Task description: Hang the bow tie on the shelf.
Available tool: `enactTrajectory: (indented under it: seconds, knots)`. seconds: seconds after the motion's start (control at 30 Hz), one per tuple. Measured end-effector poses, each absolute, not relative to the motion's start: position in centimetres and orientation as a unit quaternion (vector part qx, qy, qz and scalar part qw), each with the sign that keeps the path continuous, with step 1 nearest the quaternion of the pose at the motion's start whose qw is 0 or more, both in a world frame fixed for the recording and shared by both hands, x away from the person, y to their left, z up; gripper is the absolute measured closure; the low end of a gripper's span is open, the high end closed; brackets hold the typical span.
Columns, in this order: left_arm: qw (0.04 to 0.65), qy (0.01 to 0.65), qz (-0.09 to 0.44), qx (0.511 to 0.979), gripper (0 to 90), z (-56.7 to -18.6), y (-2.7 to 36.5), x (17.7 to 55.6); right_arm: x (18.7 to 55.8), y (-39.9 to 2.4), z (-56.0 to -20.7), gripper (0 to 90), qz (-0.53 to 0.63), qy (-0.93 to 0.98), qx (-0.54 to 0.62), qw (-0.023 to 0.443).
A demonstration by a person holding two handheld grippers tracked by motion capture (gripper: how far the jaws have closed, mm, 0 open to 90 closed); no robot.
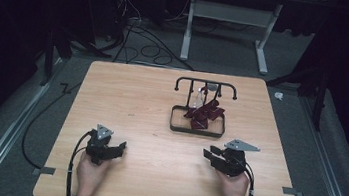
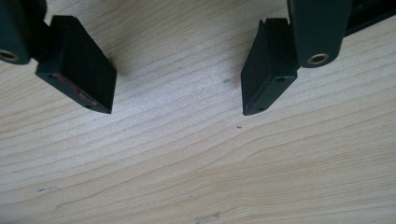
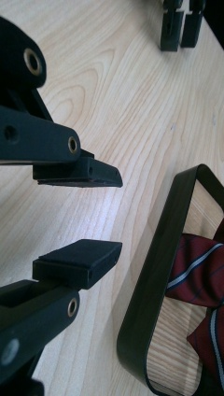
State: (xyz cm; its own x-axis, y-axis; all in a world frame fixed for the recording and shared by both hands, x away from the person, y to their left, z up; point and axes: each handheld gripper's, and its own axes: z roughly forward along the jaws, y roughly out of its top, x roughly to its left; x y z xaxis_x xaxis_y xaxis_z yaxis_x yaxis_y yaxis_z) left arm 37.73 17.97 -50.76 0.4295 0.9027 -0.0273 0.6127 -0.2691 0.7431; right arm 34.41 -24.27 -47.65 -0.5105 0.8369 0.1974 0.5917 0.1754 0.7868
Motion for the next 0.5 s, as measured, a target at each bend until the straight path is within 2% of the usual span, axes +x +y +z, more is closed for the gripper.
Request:
enactTrajectory:
  seconds: [0.5]
  knots:
    - [0.350, 0.492, 0.207, 0.769, 27.3, -50.76, 17.98, 37.73, 35.21, -24.07, -48.58, 63.7, 0.412, 0.759, 0.480, 0.153]
